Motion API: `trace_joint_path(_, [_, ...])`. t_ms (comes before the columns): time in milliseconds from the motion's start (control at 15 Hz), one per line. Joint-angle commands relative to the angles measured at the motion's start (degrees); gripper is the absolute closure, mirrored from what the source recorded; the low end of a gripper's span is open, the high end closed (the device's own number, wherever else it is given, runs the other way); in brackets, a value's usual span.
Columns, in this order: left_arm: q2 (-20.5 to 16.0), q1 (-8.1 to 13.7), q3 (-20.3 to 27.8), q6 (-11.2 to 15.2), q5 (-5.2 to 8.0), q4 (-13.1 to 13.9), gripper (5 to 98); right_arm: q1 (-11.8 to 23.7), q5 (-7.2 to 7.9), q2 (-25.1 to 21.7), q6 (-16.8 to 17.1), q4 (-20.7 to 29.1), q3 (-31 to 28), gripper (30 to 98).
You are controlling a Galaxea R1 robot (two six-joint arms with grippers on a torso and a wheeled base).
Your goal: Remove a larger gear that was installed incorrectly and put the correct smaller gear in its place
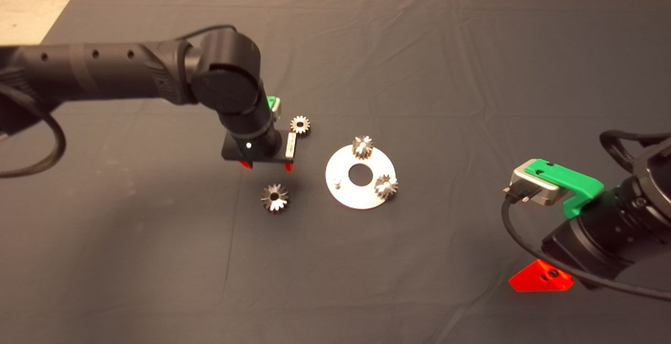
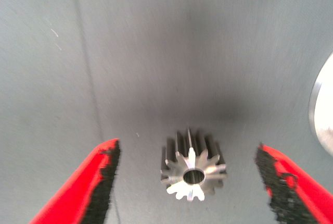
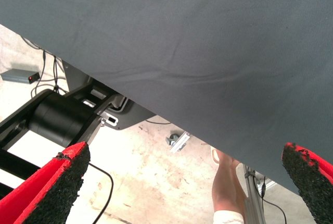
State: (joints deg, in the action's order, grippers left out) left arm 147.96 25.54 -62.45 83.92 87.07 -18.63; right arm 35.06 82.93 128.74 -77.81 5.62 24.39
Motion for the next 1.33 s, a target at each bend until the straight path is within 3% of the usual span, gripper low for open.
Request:
trace_joint_path(0, [4.59,0.40,-4.68,-2.62,0.91,0.61,35.5,-0.68,-0.05,0.24,-0.15,1.68,-0.15,30.8])
trace_joint_path(267, [7.37,0.39,-9.21,-5.08,0.28,0.61,34.9,-0.87,0.04,0.16,-0.15,1.59,-0.18,30.8])
trace_joint_path(400, [8.43,0.39,-10.92,-5.87,-0.14,0.61,31.0,-0.78,1.00,-0.29,-0.06,1.59,-0.15,30.8])
trace_joint_path(467, [9.48,0.41,-12.17,-7.73,-0.32,0.61,29.0,-0.78,1.68,-0.46,-0.06,1.68,-0.09,30.8])
trace_joint_path(600, [9.77,0.39,-14.34,-8.85,-0.84,0.70,25.7,-0.78,1.79,-0.37,-0.07,1.94,-0.06,30.8])
trace_joint_path(667, [9.80,0.48,-14.35,-9.71,-1.40,0.61,25.7,-0.78,1.79,-0.64,-0.15,2.08,-0.06,30.8])
trace_joint_path(800, [9.79,0.46,-14.35,-9.92,-4.48,0.98,20.0,-0.78,1.79,-0.90,-0.15,2.20,-0.06,30.8])
trace_joint_path(867, [10.03,0.39,-14.35,-9.92,-5.15,1.55,20.0,-0.78,1.79,-1.16,-0.15,2.05,-0.06,30.8])
trace_joint_path(1133, [10.51,0.39,-15.36,-10.01,-5.15,1.58,20.0,-0.74,1.84,-1.16,-0.15,1.76,-0.06,30.8])
trace_joint_path(1267, [10.65,0.22,-19.70,-10.53,-5.06,1.58,20.0,-0.60,1.88,-1.08,-0.15,1.85,-0.14,30.8])
